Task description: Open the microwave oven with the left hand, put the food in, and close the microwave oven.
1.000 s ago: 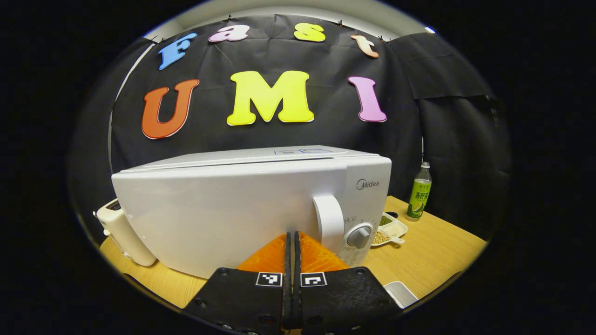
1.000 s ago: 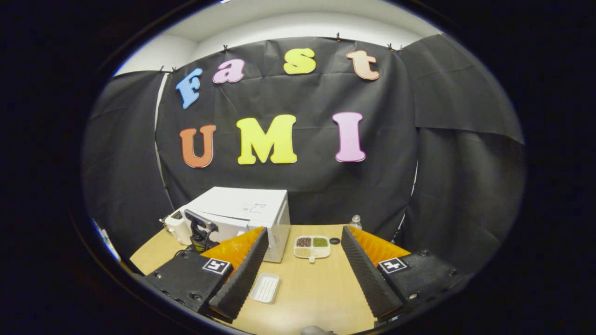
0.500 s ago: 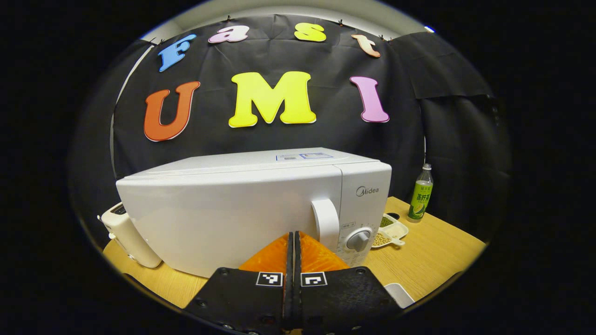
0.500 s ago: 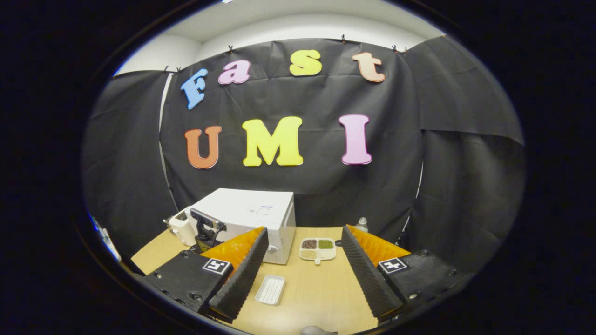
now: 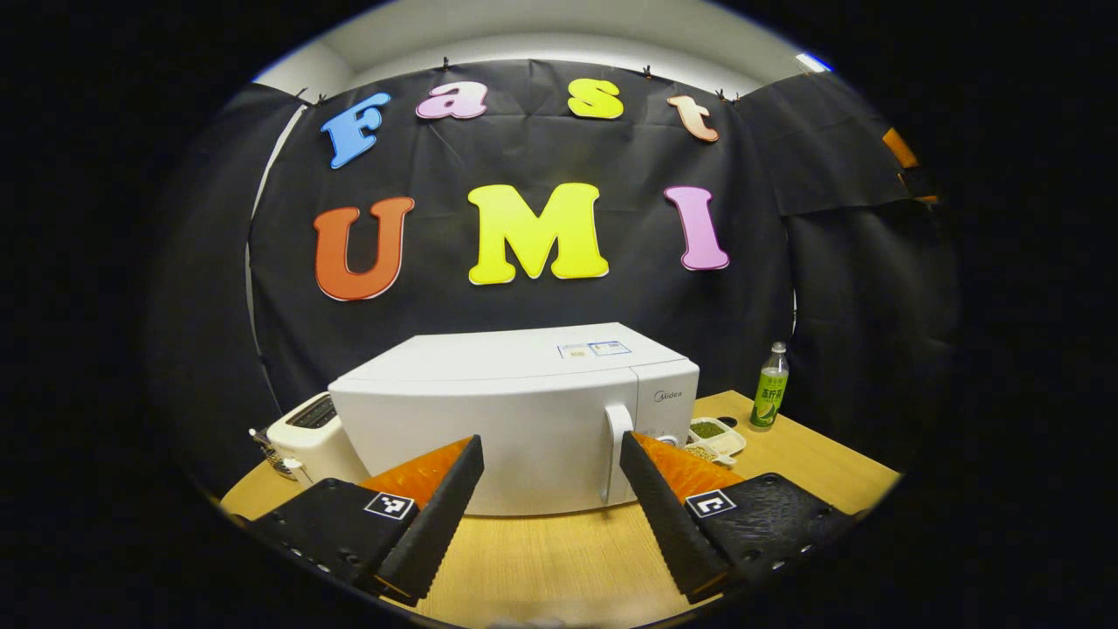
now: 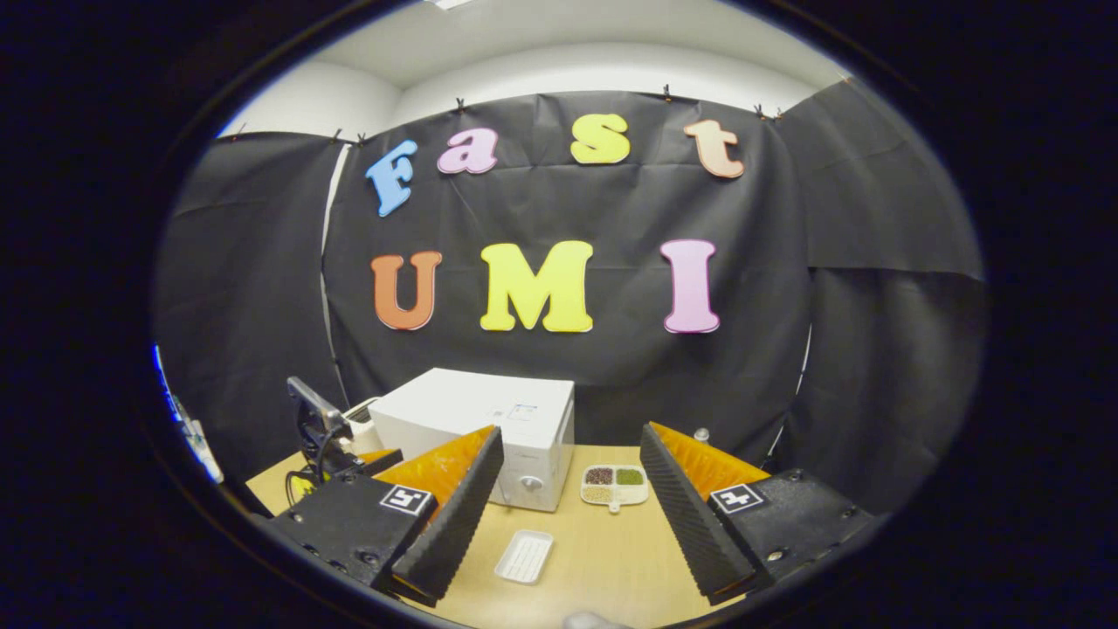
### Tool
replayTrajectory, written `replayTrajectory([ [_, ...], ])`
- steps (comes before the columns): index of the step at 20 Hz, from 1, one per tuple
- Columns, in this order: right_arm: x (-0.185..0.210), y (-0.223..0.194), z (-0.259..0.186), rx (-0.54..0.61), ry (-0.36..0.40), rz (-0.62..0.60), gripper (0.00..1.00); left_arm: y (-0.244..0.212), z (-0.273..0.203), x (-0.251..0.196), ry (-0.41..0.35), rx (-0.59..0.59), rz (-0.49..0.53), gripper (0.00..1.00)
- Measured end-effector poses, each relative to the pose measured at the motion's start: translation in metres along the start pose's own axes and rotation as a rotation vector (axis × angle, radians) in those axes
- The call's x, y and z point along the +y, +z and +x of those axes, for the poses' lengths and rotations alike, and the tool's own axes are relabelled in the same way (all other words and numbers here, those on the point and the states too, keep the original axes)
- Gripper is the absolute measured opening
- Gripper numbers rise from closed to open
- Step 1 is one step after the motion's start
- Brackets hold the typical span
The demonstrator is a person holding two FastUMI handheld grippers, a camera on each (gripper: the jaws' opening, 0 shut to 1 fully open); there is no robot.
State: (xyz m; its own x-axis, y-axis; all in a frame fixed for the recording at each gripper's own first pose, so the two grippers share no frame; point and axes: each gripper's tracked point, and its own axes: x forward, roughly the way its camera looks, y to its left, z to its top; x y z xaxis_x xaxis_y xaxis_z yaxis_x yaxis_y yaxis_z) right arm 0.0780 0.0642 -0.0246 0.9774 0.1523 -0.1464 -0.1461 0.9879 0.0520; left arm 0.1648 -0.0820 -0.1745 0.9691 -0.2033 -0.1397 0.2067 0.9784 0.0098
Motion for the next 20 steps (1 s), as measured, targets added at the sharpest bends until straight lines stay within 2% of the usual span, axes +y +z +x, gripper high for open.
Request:
replayTrajectory([
  [1, 0.005, 0.0, -0.002, -0.005, 0.007, 0.0, 0.92, 0.004, -0.009, 0.002, 0.01, -0.001, -0.008, 0.96],
  [2, 0.009, 0.002, -0.005, -0.007, 0.012, -0.001, 1.0, 0.01, -0.017, 0.004, 0.016, -0.005, -0.024, 0.97],
  [3, 0.014, 0.003, -0.007, -0.013, 0.019, -0.002, 0.92, 0.017, -0.026, 0.006, 0.027, -0.014, -0.036, 0.97],
  [4, 0.018, 0.004, -0.01, -0.014, 0.021, -0.003, 1.0, 0.024, -0.035, 0.011, 0.044, -0.023, -0.045, 0.97],
  [5, 0.021, 0.005, -0.012, -0.019, 0.026, -0.006, 1.0, 0.033, -0.044, 0.013, 0.046, -0.029, -0.056, 0.97],
  [6, 0.024, 0.007, -0.015, -0.024, 0.028, -0.011, 0.92, 0.042, -0.054, 0.015, 0.048, -0.04, -0.064, 0.97],
  [12, 0.032, 0.004, -0.027, -0.037, 0.013, -0.004, 0.92, 0.096, -0.125, 0.042, 0.099, -0.117, -0.052, 0.97],
  [13, 0.031, 0.002, -0.029, -0.036, 0.004, -0.004, 1.0, 0.103, -0.136, 0.047, 0.104, -0.121, -0.051, 0.97],
  [14, 0.03, 0.001, -0.031, -0.038, -0.004, -0.003, 0.92, 0.111, -0.147, 0.052, 0.111, -0.133, -0.052, 0.97],
  [16, 0.027, 0.001, -0.036, -0.044, -0.024, -0.002, 0.92, 0.124, -0.169, 0.064, 0.128, -0.154, -0.058, 0.97],
  [17, 0.025, 0.0, -0.039, -0.048, -0.034, -0.007, 1.0, 0.13, -0.179, 0.067, 0.131, -0.163, -0.062, 0.97],
  [18, 0.024, 0.0, -0.042, -0.051, -0.045, -0.011, 1.0, 0.133, -0.187, 0.07, 0.138, -0.168, -0.063, 0.96],
  [19, 0.024, -0.001, -0.045, -0.053, -0.051, -0.011, 0.92, 0.135, -0.194, 0.073, 0.139, -0.169, -0.063, 0.96],
  [20, 0.024, -0.001, -0.047, -0.055, -0.056, -0.008, 0.92, 0.137, -0.2, 0.075, 0.141, -0.175, -0.062, 0.96],
])
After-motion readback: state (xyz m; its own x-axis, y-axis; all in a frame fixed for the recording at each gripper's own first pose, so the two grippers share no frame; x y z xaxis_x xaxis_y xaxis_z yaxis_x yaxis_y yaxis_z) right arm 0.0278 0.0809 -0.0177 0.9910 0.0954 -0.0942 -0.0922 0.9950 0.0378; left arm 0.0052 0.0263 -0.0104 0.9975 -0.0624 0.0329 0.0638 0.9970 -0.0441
